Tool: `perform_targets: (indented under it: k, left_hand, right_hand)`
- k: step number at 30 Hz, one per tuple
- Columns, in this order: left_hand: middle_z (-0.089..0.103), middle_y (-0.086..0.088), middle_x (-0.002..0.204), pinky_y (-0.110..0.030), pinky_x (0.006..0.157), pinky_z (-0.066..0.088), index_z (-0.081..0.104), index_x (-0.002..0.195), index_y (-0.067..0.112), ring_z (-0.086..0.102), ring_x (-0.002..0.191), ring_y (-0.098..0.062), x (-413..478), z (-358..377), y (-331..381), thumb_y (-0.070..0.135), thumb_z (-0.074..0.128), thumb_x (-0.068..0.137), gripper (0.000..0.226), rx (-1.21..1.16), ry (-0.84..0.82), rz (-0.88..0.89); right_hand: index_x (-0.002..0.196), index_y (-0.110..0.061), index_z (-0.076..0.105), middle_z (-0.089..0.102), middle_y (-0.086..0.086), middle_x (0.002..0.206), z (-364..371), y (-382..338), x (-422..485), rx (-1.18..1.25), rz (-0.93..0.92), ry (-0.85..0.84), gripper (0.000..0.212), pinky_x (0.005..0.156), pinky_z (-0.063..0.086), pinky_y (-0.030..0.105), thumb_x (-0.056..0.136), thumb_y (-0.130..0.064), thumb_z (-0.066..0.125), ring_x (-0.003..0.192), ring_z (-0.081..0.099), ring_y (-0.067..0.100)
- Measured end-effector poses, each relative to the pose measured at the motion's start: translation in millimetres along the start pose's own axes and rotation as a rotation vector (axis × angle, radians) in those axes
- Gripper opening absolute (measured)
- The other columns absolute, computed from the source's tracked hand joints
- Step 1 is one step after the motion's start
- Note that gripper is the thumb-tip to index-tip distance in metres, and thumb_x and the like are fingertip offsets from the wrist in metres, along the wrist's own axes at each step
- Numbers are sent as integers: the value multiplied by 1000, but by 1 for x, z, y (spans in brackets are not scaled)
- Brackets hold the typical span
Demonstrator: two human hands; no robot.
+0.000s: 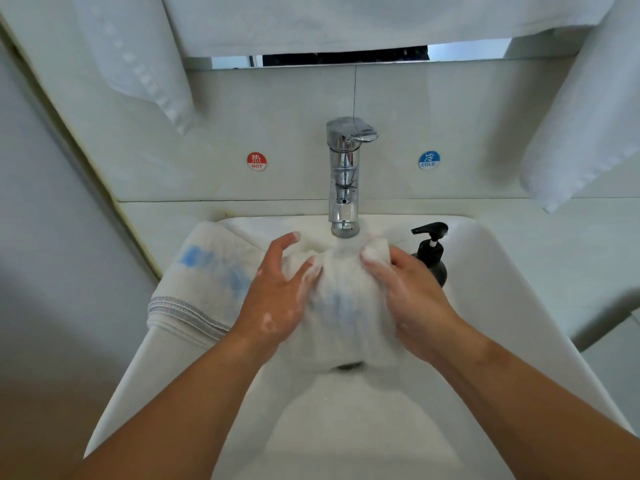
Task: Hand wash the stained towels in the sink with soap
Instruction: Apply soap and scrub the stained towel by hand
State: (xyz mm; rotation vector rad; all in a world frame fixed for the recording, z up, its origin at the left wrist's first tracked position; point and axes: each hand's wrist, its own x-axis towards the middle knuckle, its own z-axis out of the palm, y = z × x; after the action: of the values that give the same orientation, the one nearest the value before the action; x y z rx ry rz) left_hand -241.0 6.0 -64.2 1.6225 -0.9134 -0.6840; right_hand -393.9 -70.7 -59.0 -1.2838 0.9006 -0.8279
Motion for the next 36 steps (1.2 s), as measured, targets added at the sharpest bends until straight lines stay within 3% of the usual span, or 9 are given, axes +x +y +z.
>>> perform_targets:
  k: [3, 6, 13, 17, 23, 26, 29, 34, 36]
  left_hand:
    - [45, 9, 131, -18, 90, 35, 35, 143, 55, 45, 109, 4, -3, 4, 0, 42, 58, 100, 50, 84, -99, -47]
    - [49, 9, 119, -22, 92, 31, 26, 149, 50, 49, 112, -7, -4, 4, 5, 42, 49, 103, 52, 298, -59, 71]
    - [60, 18, 88, -22, 73, 33, 44, 137, 37, 60, 76, -9, -10, 17, 6, 30, 52, 103, 35, 290, 160, 234]
    - [52, 21, 84, -22, 75, 33, 47, 132, 33, 57, 86, -17, -8, 29, 8, 27, 48, 105, 29, 170, 286, 61]
    - [57, 26, 93, -3, 72, 37, 46, 131, 37, 55, 82, 17, -34, 42, 17, 28, 47, 104, 28, 224, 106, 255]
    - [60, 14, 99, -17, 78, 38, 47, 133, 34, 60, 90, -6, -17, 40, 15, 25, 53, 102, 32, 172, 219, 163]
    - [60, 1, 106, -29, 83, 40, 45, 135, 25, 60, 105, -27, -7, 32, 6, 26, 48, 105, 31, 197, 240, -3]
    - [57, 17, 86, -3, 69, 37, 48, 130, 30, 56, 78, 13, -32, 42, 13, 29, 48, 103, 26, 267, 123, 205]
    - [56, 21, 91, -6, 73, 38, 47, 130, 33, 57, 86, 8, -30, 43, 18, 29, 53, 101, 30, 214, 126, 213]
  right_hand:
    - [98, -9, 61, 66, 22, 106, -1, 2, 1, -115, -50, 92, 40, 94, 52, 56, 93, -48, 60, 89, 65, 22]
    - [95, -11, 59, 65, 14, 100, -11, 5, 5, -294, -75, 191, 30, 77, 50, 38, 100, -40, 56, 86, 61, 25]
    - [101, -15, 51, 57, -2, 85, 0, 5, 1, -539, -197, 263, 19, 70, 42, 32, 103, -34, 51, 80, 54, 19]
    - [98, -13, 49, 59, 3, 82, 29, 7, -25, -607, -343, 165, 18, 70, 43, 34, 102, -31, 50, 77, 57, 25]
    - [99, -10, 48, 58, 9, 83, 17, 1, -4, -585, -217, 302, 20, 66, 32, 34, 103, -28, 46, 84, 58, 33]
    - [105, -13, 51, 64, 11, 95, 21, 9, -19, -660, -204, 207, 18, 70, 36, 32, 104, -30, 46, 91, 60, 31]
    - [94, -21, 42, 58, -1, 83, 37, 7, -33, -628, -275, 79, 19, 58, 36, 24, 103, -37, 48, 73, 55, 16]
    - [99, -11, 53, 65, 8, 92, 21, 7, -3, -575, -201, 237, 21, 79, 46, 40, 103, -30, 47, 89, 61, 30]
    - [101, -11, 53, 65, 10, 97, 14, 13, -6, -613, -122, 214, 23, 82, 47, 40, 104, -32, 44, 96, 61, 32]
